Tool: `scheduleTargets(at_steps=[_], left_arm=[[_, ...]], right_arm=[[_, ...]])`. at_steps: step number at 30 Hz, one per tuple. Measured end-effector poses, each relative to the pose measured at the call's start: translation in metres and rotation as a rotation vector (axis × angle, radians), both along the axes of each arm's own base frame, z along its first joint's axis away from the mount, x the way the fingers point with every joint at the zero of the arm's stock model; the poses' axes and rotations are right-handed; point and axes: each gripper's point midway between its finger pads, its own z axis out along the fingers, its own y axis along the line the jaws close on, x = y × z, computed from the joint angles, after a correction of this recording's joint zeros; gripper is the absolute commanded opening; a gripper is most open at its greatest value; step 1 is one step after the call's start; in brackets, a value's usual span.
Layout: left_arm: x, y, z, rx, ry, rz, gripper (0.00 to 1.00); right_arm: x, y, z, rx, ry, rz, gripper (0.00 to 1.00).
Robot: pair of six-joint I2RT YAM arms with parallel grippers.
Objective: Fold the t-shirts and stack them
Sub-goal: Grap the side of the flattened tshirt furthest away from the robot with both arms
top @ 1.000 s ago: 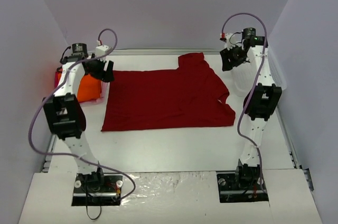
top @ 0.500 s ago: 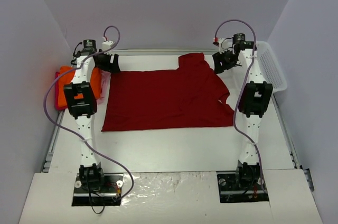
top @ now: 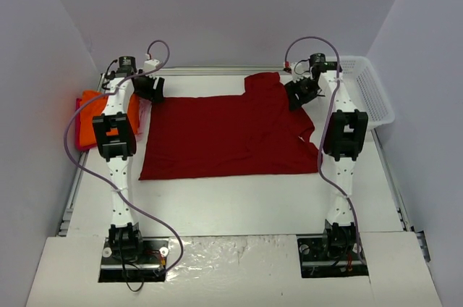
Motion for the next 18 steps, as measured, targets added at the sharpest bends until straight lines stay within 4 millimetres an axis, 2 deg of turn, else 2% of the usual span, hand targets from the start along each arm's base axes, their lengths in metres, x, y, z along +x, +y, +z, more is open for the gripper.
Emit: scheduleTargets(at_steps=[12, 18], left_arm=[[-0.008, 0.000, -0.005, 0.026, 0.021, -0.037, 0.57], [-0.011, -0.003, -0.008, 0.041, 0.033, -0.055, 0.47]], right_arm=[[-0.006, 0.017, -0.009, -0.061, 0.014, 0.040, 0.50], [-0.007, 0.015, -0.011, -0.080, 0.014, 0.043, 0.50]])
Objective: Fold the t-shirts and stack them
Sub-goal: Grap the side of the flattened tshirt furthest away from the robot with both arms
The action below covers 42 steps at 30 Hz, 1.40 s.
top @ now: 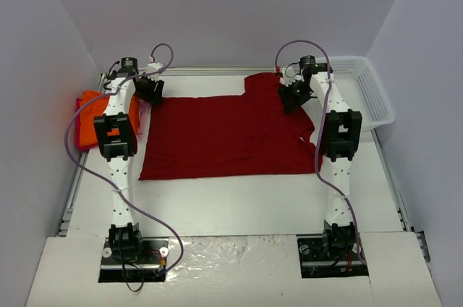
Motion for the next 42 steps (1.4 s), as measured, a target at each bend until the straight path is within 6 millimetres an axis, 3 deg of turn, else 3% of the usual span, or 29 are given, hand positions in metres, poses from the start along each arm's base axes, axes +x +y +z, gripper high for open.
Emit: scheduleTargets(at_steps=[10, 15, 16, 19, 24, 25, 26, 35, 38, 42], left_arm=[[-0.002, -0.011, -0.003, 0.031, 0.007, -0.037, 0.32], [-0.002, -0.015, -0.007, 0.058, 0.010, -0.047, 0.13], [-0.002, -0.015, -0.007, 0.062, 0.010, -0.048, 0.03], [-0.001, -0.014, -0.008, 0.077, 0.006, -0.044, 0.03], [-0.001, -0.010, -0.008, 0.120, 0.003, -0.017, 0.02], [-0.002, -0.009, -0.007, 0.127, 0.005, -0.009, 0.02], [-0.003, -0.008, -0.007, 0.136, 0.007, -0.001, 0.02], [-0.014, -0.004, 0.009, 0.193, 0.016, 0.044, 0.02], [-0.019, -0.006, 0.018, 0.200, 0.013, 0.051, 0.02], [-0.028, -0.010, 0.028, 0.204, 0.019, 0.064, 0.03]], right_arm=[[0.001, -0.003, 0.000, -0.014, -0.002, -0.002, 0.49], [0.001, -0.004, -0.001, -0.025, -0.005, -0.002, 0.47], [0.001, -0.005, 0.000, -0.026, -0.006, -0.004, 0.47], [0.009, -0.005, 0.008, -0.022, -0.034, -0.018, 0.47], [0.046, -0.001, 0.046, 0.014, -0.188, -0.067, 0.54], [0.055, 0.001, 0.053, 0.025, -0.228, -0.076, 0.62], [0.064, 0.002, 0.058, 0.038, -0.264, -0.088, 0.64], [0.124, 0.020, 0.079, 0.138, -0.499, -0.112, 0.70], [0.146, 0.022, 0.074, 0.128, -0.578, -0.115, 0.73], [0.162, 0.029, 0.052, 0.108, -0.625, -0.099, 0.72]])
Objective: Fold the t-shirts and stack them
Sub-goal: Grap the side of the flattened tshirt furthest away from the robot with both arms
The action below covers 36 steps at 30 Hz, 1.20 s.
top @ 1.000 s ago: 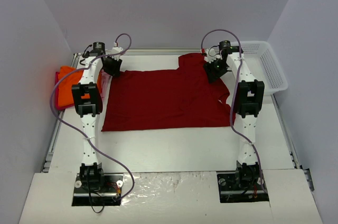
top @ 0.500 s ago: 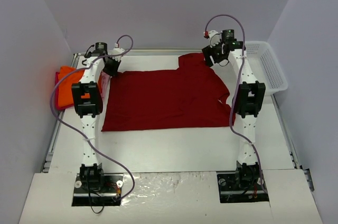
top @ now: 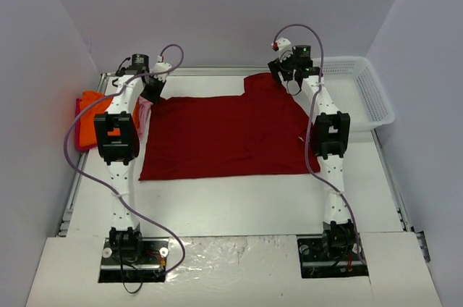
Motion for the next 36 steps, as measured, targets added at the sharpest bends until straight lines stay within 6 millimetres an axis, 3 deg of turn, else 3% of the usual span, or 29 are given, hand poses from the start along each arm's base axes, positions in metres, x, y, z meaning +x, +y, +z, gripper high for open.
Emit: scheduleTargets(at_steps=[6, 15, 24, 36], left_arm=[[-0.009, 0.001, -0.001, 0.009, 0.020, 0.025, 0.02], [-0.010, 0.002, -0.003, 0.039, 0.027, 0.043, 0.02], [-0.010, -0.009, -0.003, 0.052, 0.026, 0.026, 0.02], [-0.011, -0.008, -0.003, 0.057, 0.031, 0.028, 0.02]], right_arm=[[0.016, 0.006, -0.026, -0.039, -0.054, 0.022, 0.65], [0.042, 0.008, -0.026, -0.050, -0.166, 0.021, 0.58], [0.042, 0.009, -0.044, -0.055, -0.146, 0.018, 0.62], [0.035, 0.013, -0.052, -0.052, -0.107, 0.034, 0.56]])
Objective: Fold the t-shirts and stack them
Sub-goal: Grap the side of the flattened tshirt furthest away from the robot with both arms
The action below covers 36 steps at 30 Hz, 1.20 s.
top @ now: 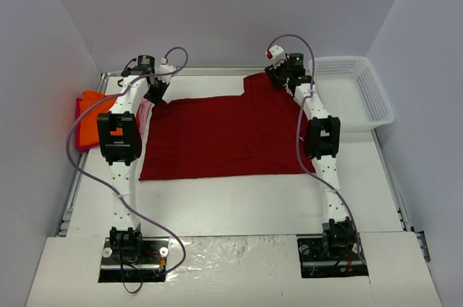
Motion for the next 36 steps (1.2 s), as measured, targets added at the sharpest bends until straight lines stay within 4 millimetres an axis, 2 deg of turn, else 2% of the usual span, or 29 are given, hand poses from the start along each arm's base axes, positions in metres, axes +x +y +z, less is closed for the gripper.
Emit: scheduleTargets(at_steps=[7, 14, 19, 22, 24, 36], left_arm=[[-0.001, 0.002, -0.001, 0.009, 0.006, 0.004, 0.02], [-0.003, 0.002, -0.001, 0.011, 0.012, 0.005, 0.02], [-0.003, 0.003, -0.001, 0.015, 0.013, 0.003, 0.02], [-0.003, 0.003, -0.001, 0.017, 0.013, 0.003, 0.02], [-0.003, 0.003, -0.001, 0.019, 0.013, 0.004, 0.02], [-0.005, 0.004, -0.005, 0.024, 0.021, 0.007, 0.02]], right_arm=[[-0.005, 0.010, -0.006, 0.006, 0.024, 0.021, 0.54], [-0.012, 0.018, -0.018, 0.012, 0.060, 0.053, 0.45], [-0.013, 0.019, -0.019, 0.005, 0.060, 0.066, 0.41], [-0.012, 0.018, -0.019, -0.009, 0.054, 0.073, 0.34], [-0.012, 0.017, -0.020, -0.017, 0.052, 0.075, 0.33], [-0.008, 0.013, -0.023, -0.105, 0.019, 0.089, 0.00]])
